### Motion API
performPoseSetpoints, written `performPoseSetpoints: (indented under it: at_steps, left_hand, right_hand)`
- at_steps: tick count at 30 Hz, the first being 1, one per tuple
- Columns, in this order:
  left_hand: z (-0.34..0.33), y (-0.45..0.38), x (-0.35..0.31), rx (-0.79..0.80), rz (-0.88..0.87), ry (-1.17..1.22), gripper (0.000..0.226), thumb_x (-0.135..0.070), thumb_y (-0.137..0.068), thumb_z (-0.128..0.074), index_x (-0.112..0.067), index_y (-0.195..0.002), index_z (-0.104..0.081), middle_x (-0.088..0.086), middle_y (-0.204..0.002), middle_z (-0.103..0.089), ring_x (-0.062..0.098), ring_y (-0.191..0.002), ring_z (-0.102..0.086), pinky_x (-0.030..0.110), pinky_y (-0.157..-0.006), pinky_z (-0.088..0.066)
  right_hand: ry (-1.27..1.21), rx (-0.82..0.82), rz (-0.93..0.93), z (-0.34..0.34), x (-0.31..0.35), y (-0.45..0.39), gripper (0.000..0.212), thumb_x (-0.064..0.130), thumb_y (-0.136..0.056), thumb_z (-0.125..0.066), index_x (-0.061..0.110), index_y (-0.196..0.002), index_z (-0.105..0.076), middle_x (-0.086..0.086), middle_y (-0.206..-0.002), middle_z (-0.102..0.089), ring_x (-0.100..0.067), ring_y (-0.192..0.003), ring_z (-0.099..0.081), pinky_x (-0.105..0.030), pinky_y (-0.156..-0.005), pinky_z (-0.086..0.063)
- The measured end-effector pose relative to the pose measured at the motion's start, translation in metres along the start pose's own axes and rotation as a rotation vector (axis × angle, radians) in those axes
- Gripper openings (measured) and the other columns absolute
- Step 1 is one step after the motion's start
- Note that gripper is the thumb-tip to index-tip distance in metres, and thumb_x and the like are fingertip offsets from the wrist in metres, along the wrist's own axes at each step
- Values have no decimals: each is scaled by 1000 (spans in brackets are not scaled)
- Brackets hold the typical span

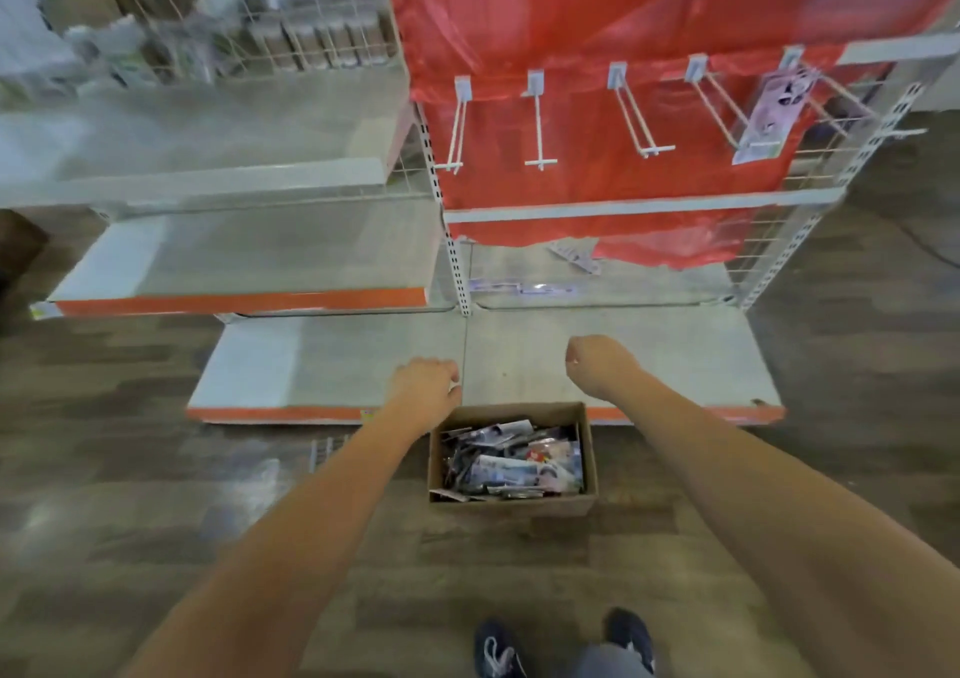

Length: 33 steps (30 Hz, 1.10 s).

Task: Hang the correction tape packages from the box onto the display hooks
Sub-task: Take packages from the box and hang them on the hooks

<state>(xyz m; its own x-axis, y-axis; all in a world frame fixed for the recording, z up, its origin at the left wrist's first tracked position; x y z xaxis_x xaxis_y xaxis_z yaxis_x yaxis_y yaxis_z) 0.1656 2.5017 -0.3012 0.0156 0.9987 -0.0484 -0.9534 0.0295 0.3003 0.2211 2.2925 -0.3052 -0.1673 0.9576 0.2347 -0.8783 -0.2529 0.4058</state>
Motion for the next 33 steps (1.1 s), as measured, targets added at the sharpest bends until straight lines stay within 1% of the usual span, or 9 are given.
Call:
performPoseSetpoints:
  at_steps: [4, 7, 9, 13, 17, 21, 27, 30, 33]
  left_hand:
    - [-61, -10, 17, 68, 30, 63, 26, -31, -98, -43, -20, -116, -58, 2, -118, -62, 22, -110, -55, 35, -91, -47]
    - [-117, -24, 31, 122, 65, 165, 23, -29, -95, -48, -20, -110, -63, 3, -112, -67, 22, -103, -61, 36, -88, -51]
    - [-156, -32, 42, 169, 107, 206, 23, -29, -95, -49, -20, -111, -63, 2, -110, -68, 22, -102, -63, 37, -87, -52]
    - [-252, -57, 65, 271, 179, 257, 26, -27, -96, -48, -18, -117, -60, 5, -114, -65, 24, -106, -60, 36, -89, -49]
    - [-353, -86, 81, 356, 190, 261, 27, -25, -97, -48, -14, -119, -58, 9, -118, -63, 25, -109, -58, 32, -87, -44]
    - [-434, -112, 83, 466, 85, 268, 39, -26, -95, -51, -16, -132, -52, 6, -133, -55, 22, -120, -52, 30, -98, -42]
    - [-495, -127, 84, 531, -9, 255, 51, -41, -94, -53, -22, -140, -43, 2, -140, -46, 18, -127, -44, 28, -104, -36]
    - [-507, -131, 85, 582, -50, 212, 56, -47, -93, -53, -25, -142, -39, 1, -142, -45, 16, -127, -44, 26, -103, -36]
    - [-510, -135, 87, 615, -90, 141, 62, -52, -91, -52, -27, -145, -35, 0, -145, -42, 15, -130, -42, 28, -105, -35]
  right_hand:
    - [9, 75, -28, -63, -18, -17, 28, 13, -97, -38, 4, -117, -56, -17, -119, -60, -32, -109, -56, -36, -89, -46]
    - [28, 124, -32, -116, -35, -35, 25, 14, -100, -34, 7, -108, -56, -17, -117, -62, -30, -104, -60, -32, -78, -44]
    - [36, 164, -56, -152, -49, -48, 25, 15, -101, -34, 8, -109, -56, -15, -117, -62, -30, -105, -60, -30, -74, -41]
    - [24, 239, -83, -237, -75, -84, 26, 18, -100, -39, 7, -117, -55, -12, -119, -61, -28, -108, -59, -35, -89, -48]
    - [-10, 300, -67, -325, -96, -127, 28, 15, -99, -40, 5, -121, -52, -13, -120, -61, -28, -110, -58, -35, -91, -47]
    - [-33, 346, -65, -401, -111, -164, 31, 17, -98, -44, 7, -126, -50, -12, -127, -57, -27, -114, -55, -35, -97, -46]
    - [-25, 399, 41, -483, -122, -210, 36, 24, -98, -47, 19, -134, -50, -7, -134, -53, -24, -120, -50, -30, -98, -39]
    - [-36, 396, 81, -501, -129, -231, 32, 20, -97, -47, 18, -129, -53, -7, -131, -54, -22, -118, -51, -30, -98, -38]
    - [64, 437, 98, -516, -141, -245, 35, 21, -96, -50, 17, -131, -49, -7, -132, -53, -22, -119, -50, -32, -101, -39]
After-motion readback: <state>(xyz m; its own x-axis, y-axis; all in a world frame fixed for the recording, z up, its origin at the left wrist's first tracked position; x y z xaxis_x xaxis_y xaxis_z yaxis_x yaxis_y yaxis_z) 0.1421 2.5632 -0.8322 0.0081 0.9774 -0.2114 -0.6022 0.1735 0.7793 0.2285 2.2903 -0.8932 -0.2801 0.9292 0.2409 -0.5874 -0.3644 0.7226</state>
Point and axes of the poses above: each hand's wrist, its own y-axis away from the middle knuckle, its own z-axis out of the back of the hand, x = y × z, the point moved 7 cm from there along -y, towards the middle knuckle
